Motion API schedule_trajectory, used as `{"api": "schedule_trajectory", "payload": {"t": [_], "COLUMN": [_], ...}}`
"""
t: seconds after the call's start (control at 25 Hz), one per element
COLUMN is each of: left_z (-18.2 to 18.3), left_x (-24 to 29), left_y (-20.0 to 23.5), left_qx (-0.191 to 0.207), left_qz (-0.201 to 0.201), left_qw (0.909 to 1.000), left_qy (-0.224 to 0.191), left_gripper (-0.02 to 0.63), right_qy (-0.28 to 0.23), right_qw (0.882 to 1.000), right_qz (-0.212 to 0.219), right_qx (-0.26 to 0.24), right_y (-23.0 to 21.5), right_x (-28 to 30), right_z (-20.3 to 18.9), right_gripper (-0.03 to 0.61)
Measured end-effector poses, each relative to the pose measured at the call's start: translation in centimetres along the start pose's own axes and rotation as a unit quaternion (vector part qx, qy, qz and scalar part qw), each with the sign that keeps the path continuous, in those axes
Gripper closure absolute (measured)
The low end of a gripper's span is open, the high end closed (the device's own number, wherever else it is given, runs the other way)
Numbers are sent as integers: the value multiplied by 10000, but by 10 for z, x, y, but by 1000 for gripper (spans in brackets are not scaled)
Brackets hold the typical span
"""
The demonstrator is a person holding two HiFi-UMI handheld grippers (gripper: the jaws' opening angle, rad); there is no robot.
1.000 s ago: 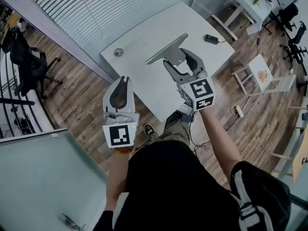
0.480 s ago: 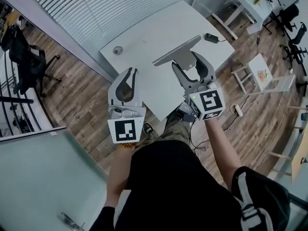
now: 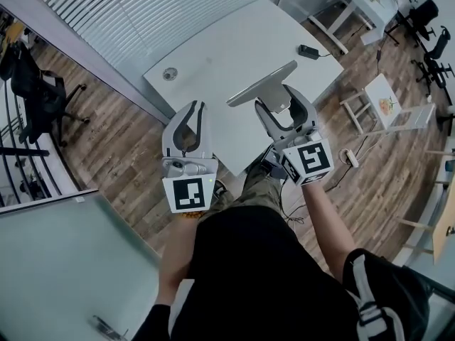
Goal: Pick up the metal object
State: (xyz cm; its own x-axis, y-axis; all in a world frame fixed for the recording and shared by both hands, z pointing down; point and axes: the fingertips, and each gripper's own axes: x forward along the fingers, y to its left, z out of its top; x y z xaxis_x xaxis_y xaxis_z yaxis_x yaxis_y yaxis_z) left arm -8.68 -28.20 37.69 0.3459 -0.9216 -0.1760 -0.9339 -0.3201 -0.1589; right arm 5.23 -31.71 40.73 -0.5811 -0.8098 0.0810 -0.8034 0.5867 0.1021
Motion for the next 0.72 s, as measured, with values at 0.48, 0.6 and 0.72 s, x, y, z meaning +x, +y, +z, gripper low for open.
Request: {"api": "schedule_trajectory", "payload": {"t": [0.48,0.6,0.72], "left_z": [-11,-14,-18], "left_x": [-7,-10,-11], "left_y": [-11,-15,-16], "left_qx": [-136,-155,-304], "left_qz": [-5,-48,-28], "left_qw": [9999,9998,9994], "left_qy": [37,98,130], "left_gripper": [580,580,580], "right_qy": [-34,-28,-13], "right_qw": [10000,10000,10000], "right_qz": [-4,-23,-26], "right_qx": [-10,0,-38], "right_y": [6,8,8], "right_x": [-18,-20,-21], "right_z": [-16,-18,-19], "right_gripper": [293,293,293]}}
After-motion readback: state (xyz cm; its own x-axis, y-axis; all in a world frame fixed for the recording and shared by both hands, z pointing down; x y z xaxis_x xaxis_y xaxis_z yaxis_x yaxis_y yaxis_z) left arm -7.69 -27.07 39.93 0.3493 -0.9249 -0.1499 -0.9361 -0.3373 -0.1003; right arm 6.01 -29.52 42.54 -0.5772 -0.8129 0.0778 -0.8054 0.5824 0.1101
